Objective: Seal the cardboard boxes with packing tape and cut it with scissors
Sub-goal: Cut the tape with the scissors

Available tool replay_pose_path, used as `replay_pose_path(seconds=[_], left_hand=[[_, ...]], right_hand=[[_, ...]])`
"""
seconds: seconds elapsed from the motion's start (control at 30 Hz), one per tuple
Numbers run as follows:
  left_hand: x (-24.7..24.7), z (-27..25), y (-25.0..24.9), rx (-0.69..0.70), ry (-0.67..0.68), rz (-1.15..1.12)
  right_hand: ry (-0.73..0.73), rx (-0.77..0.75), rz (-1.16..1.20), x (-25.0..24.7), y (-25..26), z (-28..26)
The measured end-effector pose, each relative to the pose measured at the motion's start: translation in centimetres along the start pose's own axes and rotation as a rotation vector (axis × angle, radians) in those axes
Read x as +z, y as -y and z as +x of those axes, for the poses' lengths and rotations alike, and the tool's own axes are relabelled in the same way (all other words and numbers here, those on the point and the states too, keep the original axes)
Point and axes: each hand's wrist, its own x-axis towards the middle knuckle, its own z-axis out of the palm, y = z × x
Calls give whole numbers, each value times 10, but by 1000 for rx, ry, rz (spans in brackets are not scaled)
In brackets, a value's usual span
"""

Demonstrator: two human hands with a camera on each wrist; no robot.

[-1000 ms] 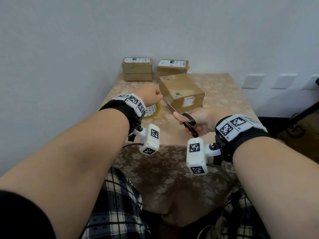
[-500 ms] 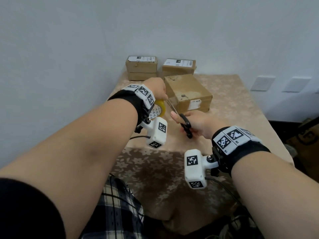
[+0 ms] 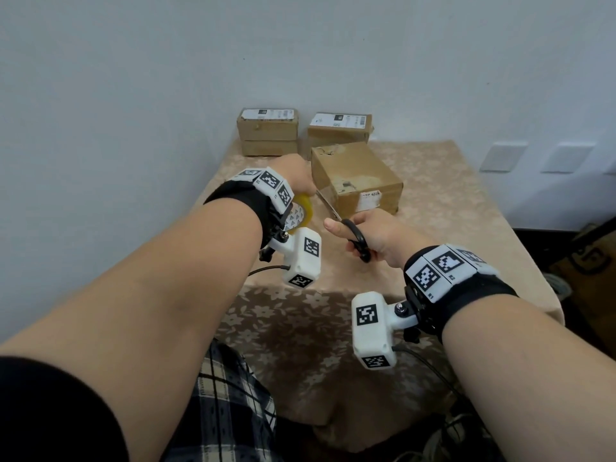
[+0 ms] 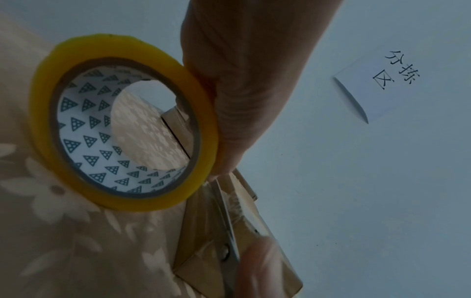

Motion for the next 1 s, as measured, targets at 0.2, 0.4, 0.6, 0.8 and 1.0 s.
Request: replay_pose_path(seconds=[0.2, 0.4, 0.6, 0.8, 1.0], left_hand=[[0, -5, -1, -52, -35, 12], [1, -7, -1, -15, -69, 20], [3, -9, 0, 25, -94, 24], [5, -11, -2, 43, -106, 3], [5, -13, 4, 62, -125, -70]], right_hand=[[9, -4, -26, -2, 2, 0], [46, -4, -31, -2, 4, -1], [40, -7, -62, -6, 5, -1], [14, 11, -63, -7, 1, 2], [-5, 24, -111, -6, 1, 5]])
